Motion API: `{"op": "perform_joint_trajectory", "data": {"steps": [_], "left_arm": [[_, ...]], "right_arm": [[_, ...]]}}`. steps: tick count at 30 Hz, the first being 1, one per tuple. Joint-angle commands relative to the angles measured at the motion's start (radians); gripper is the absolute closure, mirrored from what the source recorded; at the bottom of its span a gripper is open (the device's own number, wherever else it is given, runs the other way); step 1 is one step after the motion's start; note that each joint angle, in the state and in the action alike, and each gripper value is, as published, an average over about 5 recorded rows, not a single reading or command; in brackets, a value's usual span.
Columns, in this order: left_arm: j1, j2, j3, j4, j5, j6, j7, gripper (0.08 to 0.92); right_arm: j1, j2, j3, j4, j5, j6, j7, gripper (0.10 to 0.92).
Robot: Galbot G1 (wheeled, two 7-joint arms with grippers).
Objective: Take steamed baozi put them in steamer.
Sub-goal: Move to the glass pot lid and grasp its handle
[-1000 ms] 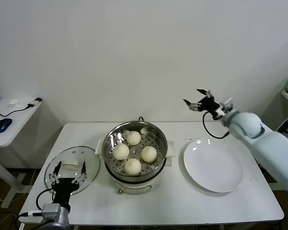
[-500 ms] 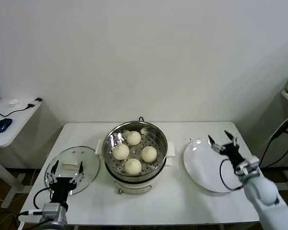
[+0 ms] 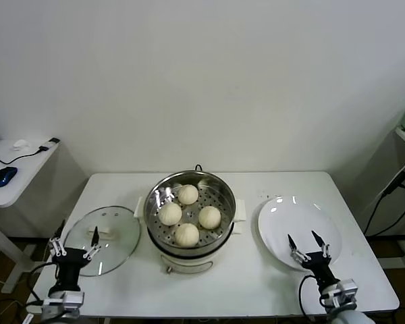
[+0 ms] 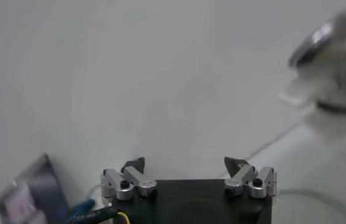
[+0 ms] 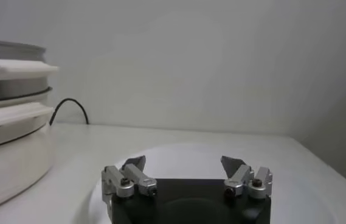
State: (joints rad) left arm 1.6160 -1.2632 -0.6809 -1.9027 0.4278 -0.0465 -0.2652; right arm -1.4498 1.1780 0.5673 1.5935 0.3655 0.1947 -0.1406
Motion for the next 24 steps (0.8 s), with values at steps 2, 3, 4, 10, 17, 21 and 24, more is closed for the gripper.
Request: {"op": "perform_joint_trajectory", "data": {"steps": [2, 3, 4, 10, 17, 21, 24], "left_arm": [[-0.004, 0.055, -0.015, 0.138, 0.316, -0.083, -0.114, 0.177], [-0.007, 0.064, -0.011, 0.172, 0.358, -0.085, -0.128, 0.177], [-0.012, 0.074, -0.006, 0.204, 0.393, -0.087, -0.141, 0.177], [-0.083, 0.102, 0.007, 0.401, 0.629, -0.116, -0.215, 0.177], [-0.169, 0.105, 0.019, 0.525, 0.726, -0.114, -0.227, 0.177], [-0.211, 0.109, 0.027, 0.569, 0.747, -0.107, -0.227, 0.177], [-0.234, 0.113, 0.027, 0.585, 0.749, -0.099, -0.224, 0.177]], "right_arm": [[-0.066, 0.081, 0.038, 0.022, -0.052, 0.032, -0.002, 0.203], [-0.065, 0.082, 0.038, 0.023, -0.054, 0.032, -0.001, 0.203], [-0.065, 0.084, 0.039, 0.024, -0.055, 0.032, 0.000, 0.203], [-0.067, 0.082, 0.042, 0.032, -0.058, 0.033, -0.005, 0.203], [-0.072, 0.081, 0.051, 0.042, -0.064, 0.034, -0.008, 0.203], [-0.075, 0.079, 0.057, 0.040, -0.065, 0.033, -0.006, 0.203], [-0.077, 0.078, 0.060, 0.040, -0.066, 0.032, -0.004, 0.203]]}}
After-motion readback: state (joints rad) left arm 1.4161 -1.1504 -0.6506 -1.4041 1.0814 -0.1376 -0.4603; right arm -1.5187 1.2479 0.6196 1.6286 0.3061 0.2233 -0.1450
